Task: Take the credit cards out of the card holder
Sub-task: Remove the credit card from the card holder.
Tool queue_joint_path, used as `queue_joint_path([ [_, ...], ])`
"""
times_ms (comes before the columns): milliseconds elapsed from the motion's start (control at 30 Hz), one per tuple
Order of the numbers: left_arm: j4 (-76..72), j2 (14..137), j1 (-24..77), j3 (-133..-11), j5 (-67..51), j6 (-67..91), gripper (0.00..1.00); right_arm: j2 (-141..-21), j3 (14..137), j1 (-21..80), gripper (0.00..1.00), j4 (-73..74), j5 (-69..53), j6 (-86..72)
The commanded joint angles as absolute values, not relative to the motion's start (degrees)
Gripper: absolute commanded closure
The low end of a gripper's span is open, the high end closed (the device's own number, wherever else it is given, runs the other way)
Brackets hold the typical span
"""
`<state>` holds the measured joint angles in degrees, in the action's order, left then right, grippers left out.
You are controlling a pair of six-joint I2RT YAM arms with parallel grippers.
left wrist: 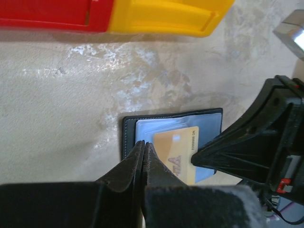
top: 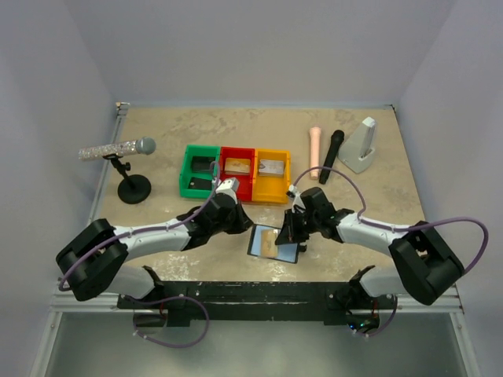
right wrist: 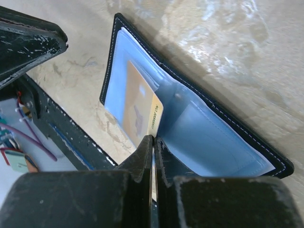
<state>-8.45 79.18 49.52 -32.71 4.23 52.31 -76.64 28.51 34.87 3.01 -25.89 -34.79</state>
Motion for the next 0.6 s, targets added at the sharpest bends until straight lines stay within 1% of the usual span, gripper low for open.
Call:
queue_joint_path([
  [0,-12.3,76.0,49.1,-30.4,3.3,51.9,1.0,-78.4,33.5,34.9,1.0,7.1,-31.3,-27.6],
  [167,-15.9,78.8,49.2,-30.2,0.3,52.2,1.0,-82.3,38.1,35.1,1.0,9.1,-34.9,-25.8],
  [333,-17.6,83.1,49.2,-31.3,-3.6,52.6,1.0,-85.1,39.9,35.2,1.0,9.8,-36.7,-25.5],
  [567,-17.1,86.2,49.2,-31.8,-3.1,53.0,1.0,-87.4,40.2,35.2,1.0,10.6,-36.6,-26.0],
])
